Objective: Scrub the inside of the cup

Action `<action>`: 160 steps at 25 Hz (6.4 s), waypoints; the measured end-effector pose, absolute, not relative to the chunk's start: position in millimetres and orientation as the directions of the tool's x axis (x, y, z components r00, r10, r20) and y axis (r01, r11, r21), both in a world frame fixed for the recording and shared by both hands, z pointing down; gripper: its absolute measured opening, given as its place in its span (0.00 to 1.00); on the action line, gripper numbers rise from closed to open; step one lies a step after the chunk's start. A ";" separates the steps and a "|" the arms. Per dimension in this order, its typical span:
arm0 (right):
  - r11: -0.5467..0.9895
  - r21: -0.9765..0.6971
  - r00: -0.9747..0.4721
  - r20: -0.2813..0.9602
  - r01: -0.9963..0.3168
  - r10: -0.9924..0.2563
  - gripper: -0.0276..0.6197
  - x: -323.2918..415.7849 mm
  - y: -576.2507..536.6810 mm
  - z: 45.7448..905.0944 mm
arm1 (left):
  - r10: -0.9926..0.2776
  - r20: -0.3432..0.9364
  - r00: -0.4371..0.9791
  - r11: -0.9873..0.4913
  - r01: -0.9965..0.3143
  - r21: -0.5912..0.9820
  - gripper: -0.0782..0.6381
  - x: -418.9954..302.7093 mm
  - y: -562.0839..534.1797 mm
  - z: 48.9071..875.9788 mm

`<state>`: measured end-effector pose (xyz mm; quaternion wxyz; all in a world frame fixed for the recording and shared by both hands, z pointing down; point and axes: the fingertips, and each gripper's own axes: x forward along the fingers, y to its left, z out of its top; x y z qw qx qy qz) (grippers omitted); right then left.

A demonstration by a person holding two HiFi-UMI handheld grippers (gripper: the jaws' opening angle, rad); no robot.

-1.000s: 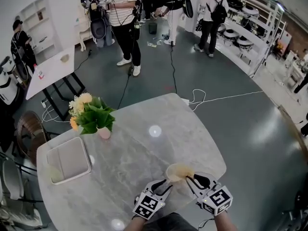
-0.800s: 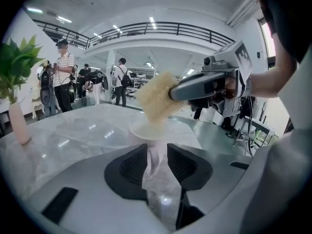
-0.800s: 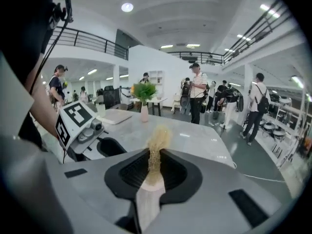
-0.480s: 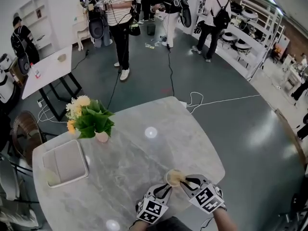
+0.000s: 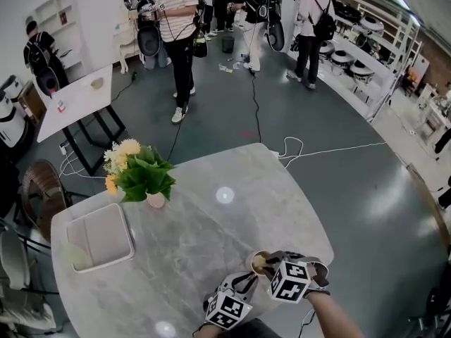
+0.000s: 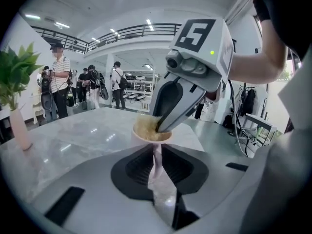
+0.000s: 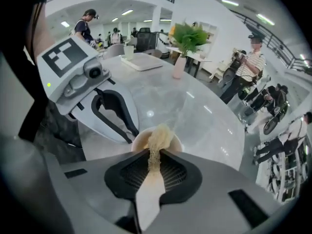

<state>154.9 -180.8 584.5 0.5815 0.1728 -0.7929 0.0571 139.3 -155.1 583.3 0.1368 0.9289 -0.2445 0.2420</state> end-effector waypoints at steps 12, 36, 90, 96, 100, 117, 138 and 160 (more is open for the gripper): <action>0.955 0.159 -0.120 0.974 -0.250 -0.193 0.14 149.3 -198.9 614.2 | -0.386 0.514 0.766 -0.841 -0.521 0.144 0.19 135.4 -157.5 583.8; 0.945 -0.031 -0.316 0.945 -0.325 -0.078 0.14 149.6 -186.9 575.2 | -0.377 0.520 0.767 -0.840 -0.519 0.158 0.19 134.9 -158.5 586.4; 0.961 0.150 -0.124 0.975 -0.233 -0.182 0.14 165.9 -188.8 571.8 | -0.407 0.535 0.741 -0.817 -0.557 0.150 0.19 133.5 -159.2 584.9; 0.971 0.222 -0.041 0.973 -0.092 -0.226 0.14 160.0 -189.0 610.2 | -0.404 0.532 0.744 -0.820 -0.552 0.150 0.19 133.9 -159.5 584.8; 0.976 0.195 0.024 0.981 -0.093 -0.194 0.14 159.0 -191.6 620.3 | -0.404 0.532 0.744 -0.823 -0.550 0.144 0.19 134.0 -159.7 585.2; 0.875 -0.088 -0.293 0.954 -0.477 -0.064 0.14 160.5 -193.5 581.9 | -0.395 0.531 0.750 -0.824 -0.544 0.155 0.19 133.6 -159.7 585.3; 0.977 0.143 -0.152 0.974 -0.159 -0.167 0.14 150.7 -192.9 558.9 | -0.403 0.547 0.734 -0.822 -0.553 0.137 0.18 130.4 -160.6 584.6; 0.968 0.198 -0.039 0.978 -0.157 -0.206 0.14 153.8 -193.4 603.8 | -0.409 0.554 0.726 -0.817 -0.561 0.133 0.18 128.9 -161.1 585.8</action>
